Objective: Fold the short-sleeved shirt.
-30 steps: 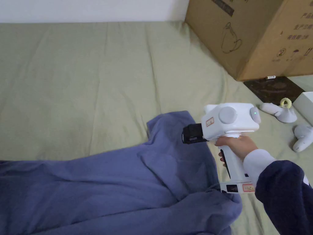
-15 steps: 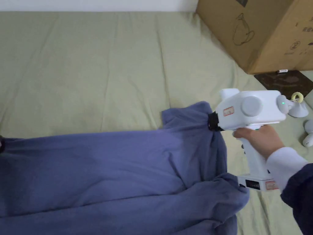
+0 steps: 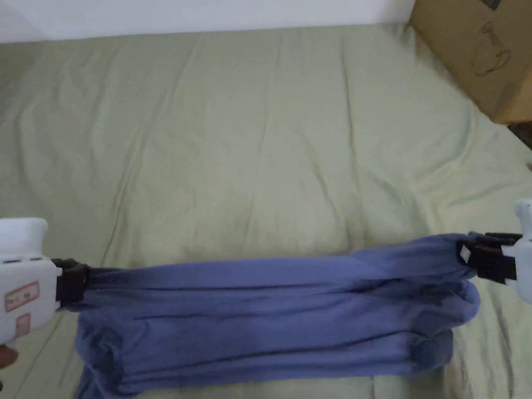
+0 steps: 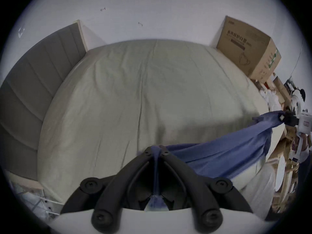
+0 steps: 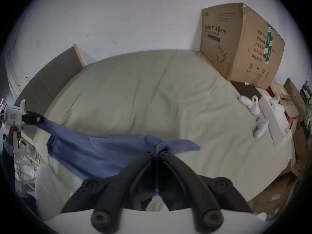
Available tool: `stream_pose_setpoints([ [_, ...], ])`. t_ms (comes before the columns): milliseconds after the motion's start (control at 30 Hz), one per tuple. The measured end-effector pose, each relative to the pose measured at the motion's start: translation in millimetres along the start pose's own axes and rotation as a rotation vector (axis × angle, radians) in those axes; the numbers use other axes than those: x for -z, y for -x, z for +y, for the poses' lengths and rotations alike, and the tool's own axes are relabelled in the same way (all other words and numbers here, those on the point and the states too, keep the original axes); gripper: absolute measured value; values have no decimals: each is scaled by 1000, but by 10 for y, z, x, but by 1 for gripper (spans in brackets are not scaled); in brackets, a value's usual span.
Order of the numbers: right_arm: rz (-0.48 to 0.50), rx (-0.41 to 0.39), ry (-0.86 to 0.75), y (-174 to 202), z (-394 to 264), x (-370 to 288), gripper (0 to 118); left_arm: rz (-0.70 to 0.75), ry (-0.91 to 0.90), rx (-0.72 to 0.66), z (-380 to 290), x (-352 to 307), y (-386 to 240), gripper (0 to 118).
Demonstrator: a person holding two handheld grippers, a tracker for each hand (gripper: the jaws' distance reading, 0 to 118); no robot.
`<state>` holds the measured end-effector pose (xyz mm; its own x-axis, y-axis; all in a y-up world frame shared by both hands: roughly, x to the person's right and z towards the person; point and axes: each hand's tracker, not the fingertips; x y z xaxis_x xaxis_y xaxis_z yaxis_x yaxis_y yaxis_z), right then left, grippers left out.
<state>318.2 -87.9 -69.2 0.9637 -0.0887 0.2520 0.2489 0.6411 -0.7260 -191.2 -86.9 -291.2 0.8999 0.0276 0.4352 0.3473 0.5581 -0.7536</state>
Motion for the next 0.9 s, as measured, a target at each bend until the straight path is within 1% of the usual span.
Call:
stream_pose_setpoints([
  [33, 12, -9, 29, 22, -134, 4, 0, 1, 33, 14, -107, 25, -1, 3],
  [133, 0, -28, 127, 73, -471, 105, 0, 3, 145, 67, -389, 198, -14, 3],
  [200, -5, -8, 163, 60, -604, 196, 0, 22, 203, 78, -532, 321, -34, 3],
  [233, 9, 8, 182, 41, -648, 231, 0, 12, 233, 82, -599, 380, -38, 3],
  [300, 11, 29, 216, -34, -739, 306, 0, 17, 252, 85, -679, 454, -49, 3],
  [433, 0, -5, 211, 11, -796, 326, 1, 20, 262, 112, -725, 535, -74, 3],
  [467, -13, -7, 186, 20, -780, 306, 7, 22, 253, 120, -710, 521, -71, 6],
  [500, -27, 1, 145, 25, -755, 256, 33, 28, 231, 126, -704, 461, -89, 22],
  [533, -34, 2, 119, 66, -754, 179, 89, 72, 183, 139, -688, 398, -81, 75],
  [567, -19, 9, 82, 76, -725, 95, 116, 96, 151, 158, -673, 325, -51, 115],
  [600, 5, 10, 34, 92, -692, -15, 117, 105, 130, 168, -668, 243, -21, 116],
  [633, 45, 30, -49, 89, -625, -264, 117, 78, 21, 169, -617, 11, 35, 108],
  [667, 46, 62, -132, 174, -611, -448, 117, 109, -24, 157, -596, -135, 66, 109],
  [700, 48, 58, -224, 245, -596, -636, 117, 147, -81, 130, -578, -308, 90, 109],
  [767, -11, 28, -442, 442, -617, -976, 118, 161, -249, 64, -557, -673, 32, 109],
  [800, -34, 9, -535, 552, -637, -990, 118, 148, -339, 44, -578, -835, 5, 109],
  [867, -95, -12, -674, 743, -728, -1125, 117, 131, -531, -13, -661, -1118, -58, 115],
  [900, -115, -9, -693, 814, -756, -1166, 117, 136, -603, -38, -728, -1230, -149, 113],
])
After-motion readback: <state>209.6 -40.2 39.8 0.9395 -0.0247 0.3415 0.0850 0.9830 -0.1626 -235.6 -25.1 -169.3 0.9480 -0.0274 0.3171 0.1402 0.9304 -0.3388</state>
